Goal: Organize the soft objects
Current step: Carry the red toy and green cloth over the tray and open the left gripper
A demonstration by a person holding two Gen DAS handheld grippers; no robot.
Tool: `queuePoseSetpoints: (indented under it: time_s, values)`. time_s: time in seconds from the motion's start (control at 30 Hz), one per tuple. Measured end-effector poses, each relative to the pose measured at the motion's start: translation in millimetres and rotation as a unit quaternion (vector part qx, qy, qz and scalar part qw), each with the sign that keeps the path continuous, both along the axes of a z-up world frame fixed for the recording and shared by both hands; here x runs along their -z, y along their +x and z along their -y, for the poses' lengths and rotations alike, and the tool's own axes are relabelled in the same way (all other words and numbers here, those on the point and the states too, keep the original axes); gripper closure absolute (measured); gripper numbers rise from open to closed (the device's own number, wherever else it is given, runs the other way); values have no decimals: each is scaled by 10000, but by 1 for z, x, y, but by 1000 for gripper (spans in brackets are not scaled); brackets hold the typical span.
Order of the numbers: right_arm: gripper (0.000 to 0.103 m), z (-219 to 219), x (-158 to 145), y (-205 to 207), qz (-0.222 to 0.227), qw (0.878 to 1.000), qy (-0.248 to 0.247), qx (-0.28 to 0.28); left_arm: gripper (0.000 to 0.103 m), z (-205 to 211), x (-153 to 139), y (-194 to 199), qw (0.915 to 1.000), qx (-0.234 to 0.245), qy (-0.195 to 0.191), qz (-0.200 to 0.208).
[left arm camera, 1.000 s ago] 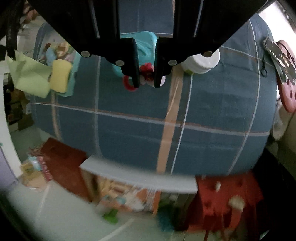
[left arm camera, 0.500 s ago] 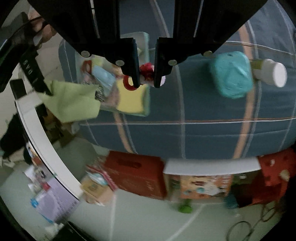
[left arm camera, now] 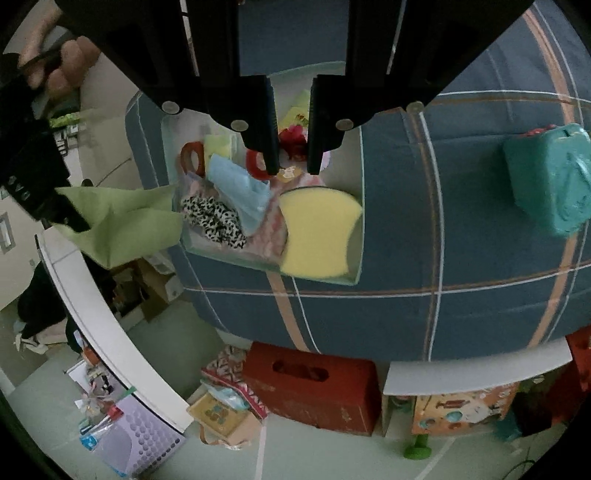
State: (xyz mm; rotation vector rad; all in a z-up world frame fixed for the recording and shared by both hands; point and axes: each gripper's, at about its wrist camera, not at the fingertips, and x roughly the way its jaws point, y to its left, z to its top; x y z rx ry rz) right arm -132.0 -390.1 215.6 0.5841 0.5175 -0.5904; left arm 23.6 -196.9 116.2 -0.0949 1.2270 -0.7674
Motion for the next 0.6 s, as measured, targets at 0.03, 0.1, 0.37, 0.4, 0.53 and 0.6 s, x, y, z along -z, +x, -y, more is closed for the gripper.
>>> queuePoseSetpoints:
  time_s: [0.03, 0.1, 0.37, 0.4, 0.53, 0.6]
  values:
    - [99, 0, 1, 1, 5, 10000, 10, -12, 88, 2, 4, 0, 10000, 1, 52, 19]
    - [99, 0, 4, 1, -29, 10000, 31, -21, 88, 4, 8, 0, 9999, 2, 138, 93]
    - [99, -2, 29, 21, -429, 9987, 224, -187, 88, 12, 38, 4, 9994, -9, 341, 39]
    - [99, -3, 31, 22, -460, 9984, 241, -207, 88, 13, 41, 4, 9993, -37, 373, 48]
    - [99, -7, 42, 27, -663, 9969, 280, -316, 88, 14, 57, 7, 9984, -135, 548, -73]
    - [99, -9, 47, 28, -746, 9960, 314, -381, 88, 14, 63, 6, 9980, -141, 595, -124]
